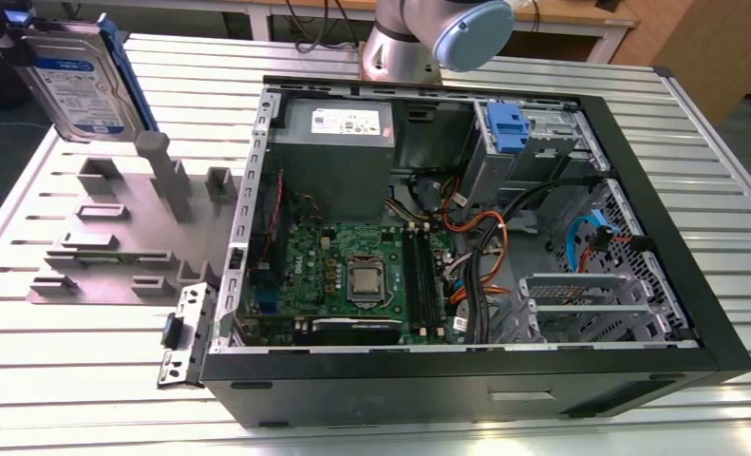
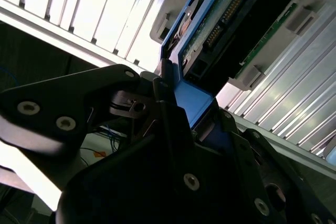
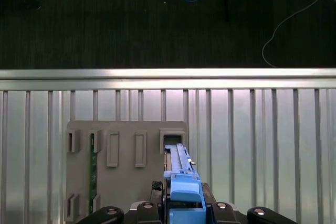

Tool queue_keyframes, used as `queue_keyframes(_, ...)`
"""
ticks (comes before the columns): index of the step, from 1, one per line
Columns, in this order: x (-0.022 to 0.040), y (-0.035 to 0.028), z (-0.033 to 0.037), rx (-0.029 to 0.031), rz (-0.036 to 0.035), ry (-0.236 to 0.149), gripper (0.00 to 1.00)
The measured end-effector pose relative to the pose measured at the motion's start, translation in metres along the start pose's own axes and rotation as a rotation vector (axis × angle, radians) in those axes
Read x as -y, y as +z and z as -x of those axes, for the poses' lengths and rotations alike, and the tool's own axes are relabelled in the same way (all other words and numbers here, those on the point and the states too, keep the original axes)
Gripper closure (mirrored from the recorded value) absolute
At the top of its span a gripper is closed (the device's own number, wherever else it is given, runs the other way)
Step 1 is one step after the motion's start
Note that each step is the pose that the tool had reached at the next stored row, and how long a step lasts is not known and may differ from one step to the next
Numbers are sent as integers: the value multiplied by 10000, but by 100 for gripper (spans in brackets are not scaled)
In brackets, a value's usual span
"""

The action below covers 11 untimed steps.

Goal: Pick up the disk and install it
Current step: 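Pick up the disk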

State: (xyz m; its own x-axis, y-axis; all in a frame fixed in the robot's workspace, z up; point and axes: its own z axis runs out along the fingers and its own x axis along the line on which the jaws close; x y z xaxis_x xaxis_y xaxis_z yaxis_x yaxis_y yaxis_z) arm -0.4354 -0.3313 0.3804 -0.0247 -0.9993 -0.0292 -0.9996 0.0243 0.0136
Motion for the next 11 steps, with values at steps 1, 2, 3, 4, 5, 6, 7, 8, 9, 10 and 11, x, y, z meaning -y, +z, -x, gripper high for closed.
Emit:
queue_keyframes(1, 0, -3, 0, 0, 0, 0, 64)
queue_keyframes(2, 0, -6, 0, 0, 0, 0, 64)
queue_keyframes(3, 0, -8, 0, 0, -1, 0, 64)
queue_keyframes(4, 0, -10, 0, 0, 0, 0, 64)
queue_keyframes(5, 0, -11, 0, 0, 0, 0, 64)
queue_keyframes(6, 0, -13, 0, -1, 1, 0, 64)
queue_keyframes(7, 0, -15, 0, 0, 0, 0, 64)
queue_keyframes(8, 0, -16, 0, 0, -1, 0, 64)
queue_keyframes(9, 0, -18, 0, -1, 1, 0, 64)
queue_keyframes(10, 0, -19, 0, 0, 0, 0, 64)
queue_keyframes(11, 0, -24, 1, -1, 0, 0, 64)
